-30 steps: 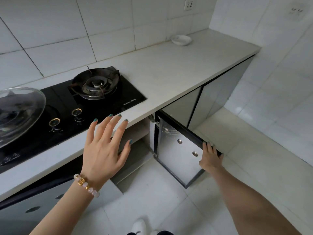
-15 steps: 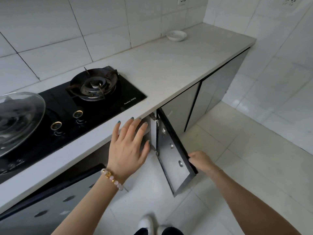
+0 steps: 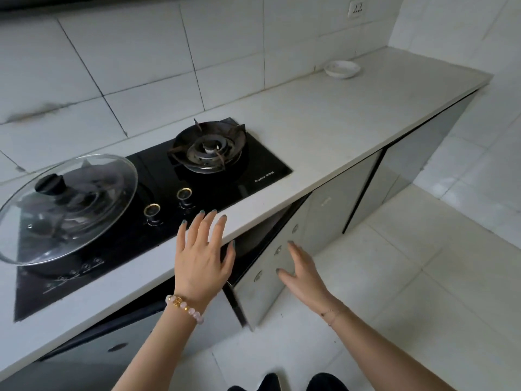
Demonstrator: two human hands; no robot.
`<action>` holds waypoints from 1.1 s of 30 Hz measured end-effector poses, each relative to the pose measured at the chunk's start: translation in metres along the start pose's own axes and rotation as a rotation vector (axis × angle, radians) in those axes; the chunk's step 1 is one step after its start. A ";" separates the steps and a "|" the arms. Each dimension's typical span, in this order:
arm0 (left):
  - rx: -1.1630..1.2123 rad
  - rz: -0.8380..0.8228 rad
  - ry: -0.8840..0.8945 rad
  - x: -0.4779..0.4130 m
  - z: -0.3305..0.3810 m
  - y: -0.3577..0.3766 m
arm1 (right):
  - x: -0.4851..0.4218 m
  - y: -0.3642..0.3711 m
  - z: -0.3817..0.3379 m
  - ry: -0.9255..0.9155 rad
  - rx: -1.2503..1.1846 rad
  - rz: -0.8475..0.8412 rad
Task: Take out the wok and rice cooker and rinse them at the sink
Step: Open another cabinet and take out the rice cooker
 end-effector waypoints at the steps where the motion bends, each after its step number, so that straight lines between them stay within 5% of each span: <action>1: -0.006 0.006 -0.007 -0.003 -0.001 0.001 | -0.002 -0.005 -0.008 -0.106 0.170 0.078; 5: -0.028 0.024 0.016 -0.022 0.009 0.004 | -0.009 -0.024 -0.040 -0.371 0.503 0.338; 17: 0.016 0.131 0.148 -0.086 0.100 -0.010 | -0.016 -0.129 -0.062 -0.493 0.562 0.597; 33: 0.161 0.324 0.293 -0.187 0.428 -0.049 | 0.026 -0.444 0.049 -0.421 0.646 0.808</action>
Point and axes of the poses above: each hand's wrist, its own x-axis away from the middle knuckle, its own y-axis out of the palm, z = x × y, the point moved 3 cm from there along -x, towards the middle knuckle, and after that the axes turned 12 degrees about -x, right-handed, at the moved point
